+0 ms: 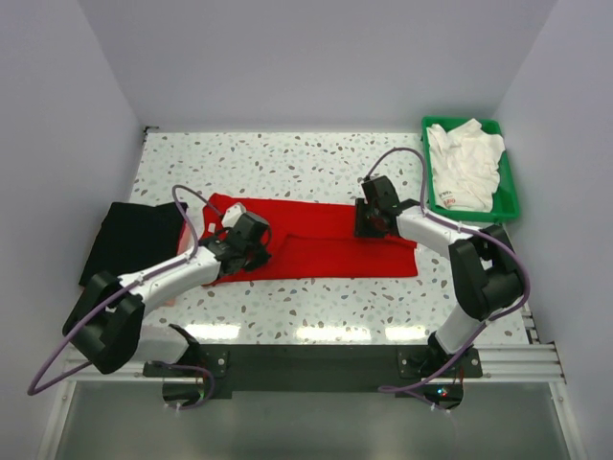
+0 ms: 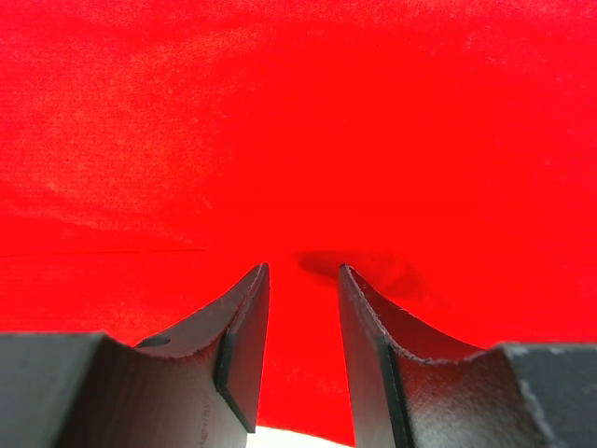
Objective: Fold and stack the t-shirts
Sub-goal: Fold the tshirt
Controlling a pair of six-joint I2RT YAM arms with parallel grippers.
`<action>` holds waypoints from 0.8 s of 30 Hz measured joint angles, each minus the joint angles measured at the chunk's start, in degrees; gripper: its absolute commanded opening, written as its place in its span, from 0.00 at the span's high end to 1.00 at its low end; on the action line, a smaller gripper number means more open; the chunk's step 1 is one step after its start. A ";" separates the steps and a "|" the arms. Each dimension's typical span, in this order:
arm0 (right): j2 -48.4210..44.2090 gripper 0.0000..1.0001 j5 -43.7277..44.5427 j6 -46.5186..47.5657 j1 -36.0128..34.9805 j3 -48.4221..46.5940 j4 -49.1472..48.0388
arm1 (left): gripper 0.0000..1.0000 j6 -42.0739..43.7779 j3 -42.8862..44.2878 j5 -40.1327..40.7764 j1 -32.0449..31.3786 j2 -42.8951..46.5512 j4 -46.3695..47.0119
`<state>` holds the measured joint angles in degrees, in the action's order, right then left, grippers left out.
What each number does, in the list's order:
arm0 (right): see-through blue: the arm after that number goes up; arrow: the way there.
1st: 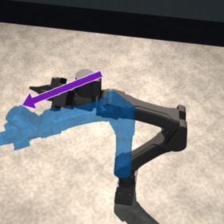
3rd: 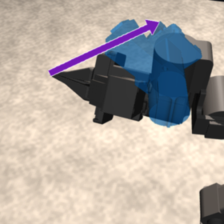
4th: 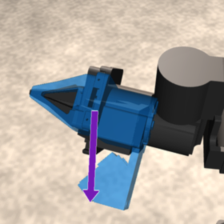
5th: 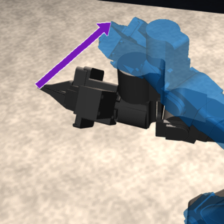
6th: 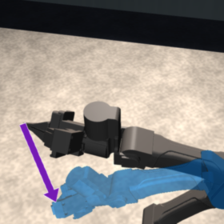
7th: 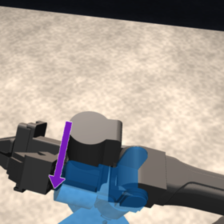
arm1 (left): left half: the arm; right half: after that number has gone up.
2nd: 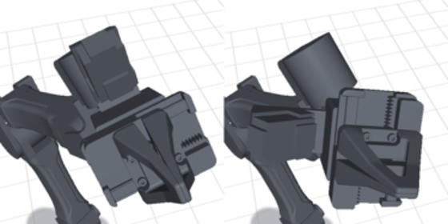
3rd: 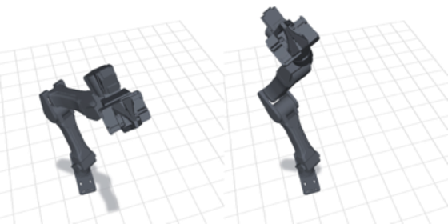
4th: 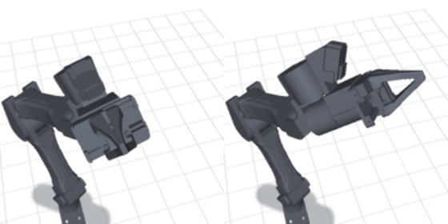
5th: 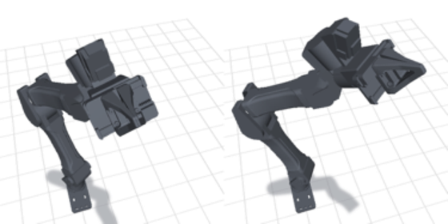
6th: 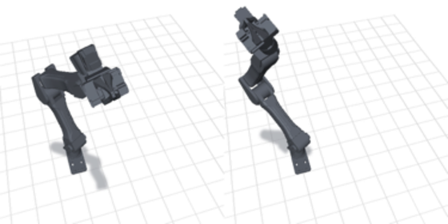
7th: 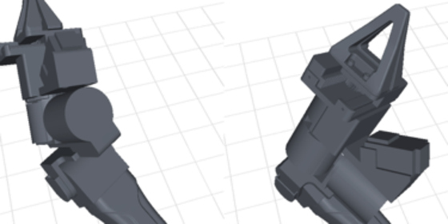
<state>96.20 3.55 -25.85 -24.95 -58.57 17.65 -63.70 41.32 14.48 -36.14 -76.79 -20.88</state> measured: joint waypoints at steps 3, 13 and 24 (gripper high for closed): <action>0.00 0.61 0.09 0.00 0.17 0.00 0.02 | 1.00 0.35 0.00 -0.22 0.00 0.79 -0.11; -0.48 0.60 1.31 0.00 1.86 0.00 0.42 | 0.92 2.21 -3.34 -1.22 0.00 2.75 0.48; -1.79 0.60 1.84 0.00 4.24 0.96 0.52 | 0.53 7.91 0.63 -2.56 0.72 2.71 0.76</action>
<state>94.41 5.39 -25.85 -20.71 -57.60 18.17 -55.79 41.95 11.92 -35.42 -74.08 -20.12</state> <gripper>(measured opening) 0.400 0.458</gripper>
